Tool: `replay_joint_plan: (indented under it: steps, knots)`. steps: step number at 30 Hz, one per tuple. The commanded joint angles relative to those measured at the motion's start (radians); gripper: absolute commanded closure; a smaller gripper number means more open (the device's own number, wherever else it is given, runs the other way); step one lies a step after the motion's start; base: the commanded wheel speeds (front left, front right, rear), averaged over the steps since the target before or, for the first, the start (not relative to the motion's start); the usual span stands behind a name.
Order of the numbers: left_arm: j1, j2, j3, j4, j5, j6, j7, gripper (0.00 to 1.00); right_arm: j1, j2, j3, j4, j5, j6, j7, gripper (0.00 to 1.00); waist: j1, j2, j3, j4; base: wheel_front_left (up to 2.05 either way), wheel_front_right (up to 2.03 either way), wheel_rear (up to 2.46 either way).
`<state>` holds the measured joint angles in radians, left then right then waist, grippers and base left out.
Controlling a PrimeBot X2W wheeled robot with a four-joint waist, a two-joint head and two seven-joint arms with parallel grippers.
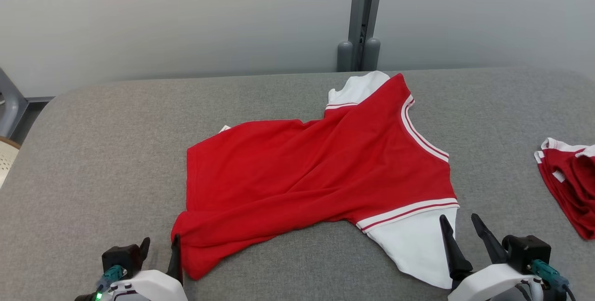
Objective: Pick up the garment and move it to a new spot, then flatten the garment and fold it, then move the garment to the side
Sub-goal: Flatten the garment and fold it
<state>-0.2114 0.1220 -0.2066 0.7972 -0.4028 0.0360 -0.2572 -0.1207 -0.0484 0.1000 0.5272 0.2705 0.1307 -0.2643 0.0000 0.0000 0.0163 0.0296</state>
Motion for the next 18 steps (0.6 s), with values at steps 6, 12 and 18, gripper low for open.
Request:
replay_joint_plan:
  steps: [6, 12, 18]
  knots:
    - [0.059, 0.015, 0.045, -0.105, 0.073, 0.05, -0.009, 0.0, 0.028, -0.005, -0.042, -0.067, -0.078, 0.0, 0.001, 0.0, 0.0, 0.0, -0.017, -0.029, 0.0, 0.0, 0.0]
    - [0.135, 0.005, 0.092, -0.228, 0.155, 0.074, -0.009, 0.0, 0.057, -0.005, -0.055, -0.129, -0.137, 0.0, 0.001, 0.0, 0.0, 0.0, -0.029, -0.041, 0.0, 0.0, 0.0]
    - [0.199, -0.012, 0.126, -0.312, 0.229, 0.074, -0.009, 0.0, 0.091, -0.005, -0.045, -0.153, -0.152, 0.0, 0.001, 0.0, 0.0, 0.0, -0.045, -0.04, 0.0, 0.0, 0.0]
